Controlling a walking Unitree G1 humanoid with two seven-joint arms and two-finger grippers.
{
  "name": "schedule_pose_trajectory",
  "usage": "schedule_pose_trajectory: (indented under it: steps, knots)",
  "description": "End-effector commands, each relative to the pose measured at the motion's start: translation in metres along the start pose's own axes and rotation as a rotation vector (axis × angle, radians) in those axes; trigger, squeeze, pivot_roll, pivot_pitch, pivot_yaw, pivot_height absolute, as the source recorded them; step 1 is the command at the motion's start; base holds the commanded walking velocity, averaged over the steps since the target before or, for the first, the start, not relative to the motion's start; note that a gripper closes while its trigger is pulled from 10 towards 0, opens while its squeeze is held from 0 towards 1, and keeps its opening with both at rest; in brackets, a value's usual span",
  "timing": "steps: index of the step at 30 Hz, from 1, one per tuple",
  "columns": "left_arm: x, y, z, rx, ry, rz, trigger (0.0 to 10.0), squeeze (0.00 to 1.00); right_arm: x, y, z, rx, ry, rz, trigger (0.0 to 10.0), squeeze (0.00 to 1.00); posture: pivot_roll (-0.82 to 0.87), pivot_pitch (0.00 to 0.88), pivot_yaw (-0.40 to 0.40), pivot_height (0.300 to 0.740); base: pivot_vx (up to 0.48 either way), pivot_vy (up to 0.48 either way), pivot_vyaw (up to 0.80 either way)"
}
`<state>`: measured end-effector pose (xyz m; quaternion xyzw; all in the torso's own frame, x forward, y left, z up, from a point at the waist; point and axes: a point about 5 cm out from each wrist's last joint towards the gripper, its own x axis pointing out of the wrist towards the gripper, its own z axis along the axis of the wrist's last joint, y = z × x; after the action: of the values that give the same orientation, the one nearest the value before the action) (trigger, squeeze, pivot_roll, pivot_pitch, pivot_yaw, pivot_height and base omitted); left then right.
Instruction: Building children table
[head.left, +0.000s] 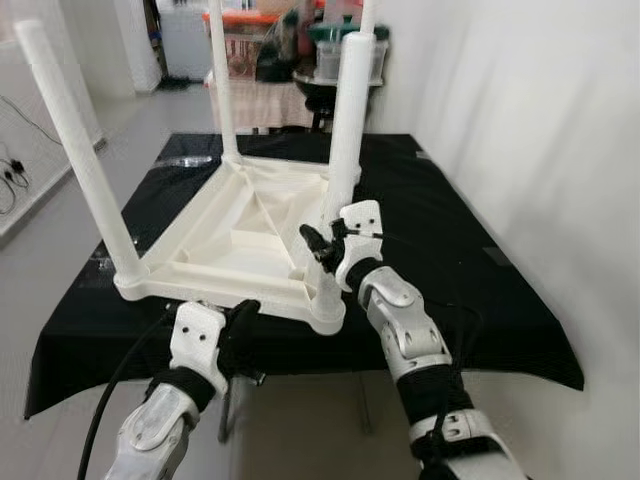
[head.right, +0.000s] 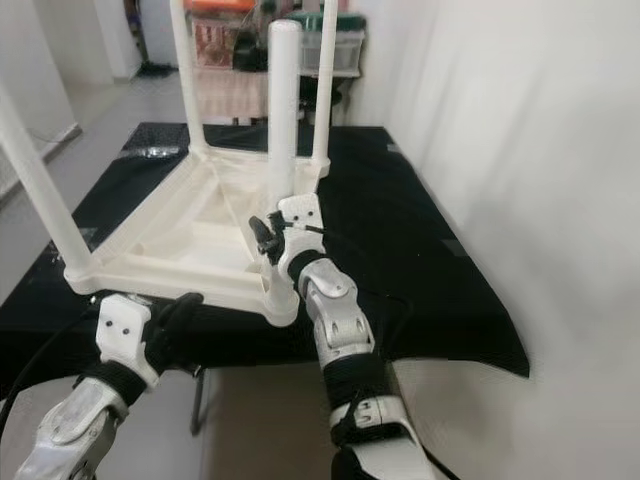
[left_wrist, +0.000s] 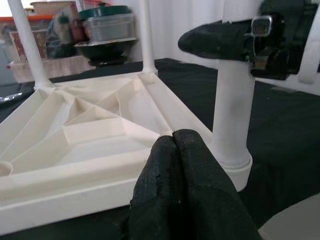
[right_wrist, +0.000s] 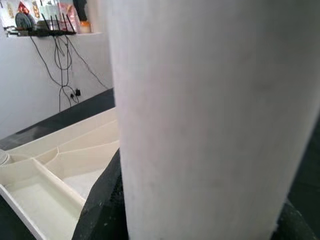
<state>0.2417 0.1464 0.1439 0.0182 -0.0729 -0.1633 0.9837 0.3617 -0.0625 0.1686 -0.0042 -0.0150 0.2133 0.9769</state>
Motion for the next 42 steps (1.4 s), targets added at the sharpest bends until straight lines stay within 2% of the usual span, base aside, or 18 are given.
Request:
schedule_pose_trajectory:
  steps: [1, 3, 4, 5, 7, 8, 10, 13, 14, 16, 17, 25, 26, 28, 29, 40, 41, 42]
  knots:
    - [0.000, 0.001, -0.005, -0.008, 0.024, -0.003, 10.0, 0.00, 0.001, 0.017, -0.026, 0.018, 0.091, 0.015, 0.0, 0.00, 0.03, 0.000, -0.041, 0.740, 0.000, 0.000, 0.00]
    - [0.001, 0.002, -0.006, -0.009, 0.024, -0.002, 10.0, 0.00, 0.003, 0.017, -0.026, 0.013, 0.095, 0.010, 0.0, 0.00, 0.03, 0.000, -0.044, 0.740, 0.000, 0.000, 0.00]
    - [0.001, 0.002, -0.006, -0.009, 0.021, 0.005, 10.0, 0.00, 0.004, 0.018, -0.026, -0.007, 0.111, 0.016, 1.1, 0.00, 0.03, 0.000, -0.049, 0.740, 0.000, 0.000, 0.00]
    - [0.001, 0.002, -0.006, -0.008, 0.019, 0.013, 10.0, 0.00, 0.005, 0.020, -0.024, 0.000, 0.111, 0.035, 10.0, 0.00, 0.04, 0.000, -0.051, 0.740, 0.000, 0.000, 0.00]
    - [0.001, 0.002, -0.006, -0.008, 0.017, 0.019, 10.0, 0.00, 0.005, 0.021, -0.022, 0.006, 0.108, 0.048, 10.0, 0.00, 0.04, 0.000, -0.051, 0.740, 0.000, 0.000, 0.00]
    - [0.001, 0.002, -0.006, -0.009, 0.017, 0.021, 10.0, 0.00, 0.008, 0.020, -0.015, 0.018, 0.097, 0.126, 10.0, 1.00, 0.04, 0.000, -0.056, 0.740, 0.000, 0.000, 0.00]
    - [0.002, 0.002, -0.006, -0.010, 0.017, 0.022, 10.0, 0.00, 0.010, 0.020, -0.010, 0.028, 0.087, 0.180, 10.0, 1.00, 0.04, 0.000, -0.056, 0.740, 0.000, 0.000, 0.00]
    - [0.002, 0.001, -0.007, -0.013, 0.021, 0.015, 10.0, 0.00, 0.013, 0.019, 0.032, 0.027, -0.047, 0.543, 10.0, 1.00, 0.04, 0.000, -0.056, 0.740, 0.000, 0.000, 0.00]
    - [0.002, 0.001, -0.007, -0.014, 0.022, 0.012, 10.0, 0.00, 0.013, 0.015, 0.040, 0.012, -0.068, 0.616, 10.0, 0.28, 0.04, 0.000, -0.056, 0.740, 0.000, 0.000, 0.00]
    - [0.002, 0.001, -0.007, -0.014, 0.022, 0.010, 10.0, 0.00, 0.014, 0.012, 0.042, 0.002, -0.074, 0.643, 10.0, 0.28, 0.05, 0.000, -0.056, 0.740, 0.000, 0.000, 0.00]
    - [0.002, -0.001, -0.007, -0.015, 0.022, 0.005, 10.0, 0.00, 0.013, 0.005, 0.050, -0.042, -0.056, 0.811, 10.0, 0.00, 0.05, 0.000, -0.060, 0.740, 0.000, 0.000, 0.00]
    - [-0.002, -0.003, -0.007, -0.017, 0.024, 0.007, 10.0, 0.00, 0.014, 0.001, 0.057, -0.049, 0.019, 0.978, 10.0, 0.00, 0.08, 0.000, -0.069, 0.740, 0.000, 0.000, 0.00]
    - [-0.004, -0.004, -0.006, -0.018, 0.024, 0.011, 10.0, 0.00, 0.016, 0.000, 0.058, -0.017, 0.039, 0.983, 2.6, 0.00, 0.09, 0.000, -0.070, 0.740, 0.000, 0.000, 0.00]
    - [-0.005, -0.004, -0.006, -0.018, 0.024, 0.012, 10.0, 0.00, 0.017, -0.001, 0.059, 0.000, 0.045, 0.988, 2.6, 0.00, 0.09, 0.000, -0.070, 0.740, 0.000, 0.000, 0.00]
    - [-0.005, -0.004, -0.006, -0.018, 0.024, 0.012, 10.0, 0.00, 0.017, -0.001, 0.059, 0.010, 0.046, 0.991, 0.0, 0.00, 0.09, 0.000, -0.070, 0.740, 0.000, 0.000, 0.00]
    - [-0.006, -0.005, -0.003, -0.027, 0.021, 0.009, 10.0, 0.00, 0.001, -0.033, 0.016, -0.009, 0.089, 0.669, 0.0, 0.00, 0.04, 0.014, -0.068, 0.740, 0.000, 0.000, 0.00]
    - [-0.005, -0.003, -0.003, -0.027, 0.020, 0.008, 10.0, 0.00, -0.004, -0.029, -0.001, 0.062, 0.087, 0.171, 0.0, 0.00, 0.02, 0.010, -0.058, 0.740, 0.000, 0.000, 0.00]
    - [-0.004, -0.001, -0.003, -0.028, 0.019, 0.007, 10.0, 0.00, -0.025, -0.016, -0.017, 0.116, 0.127, -0.001, 0.0, 0.00, 0.02, 0.013, -0.053, 0.740, 0.000, 0.000, 0.00]
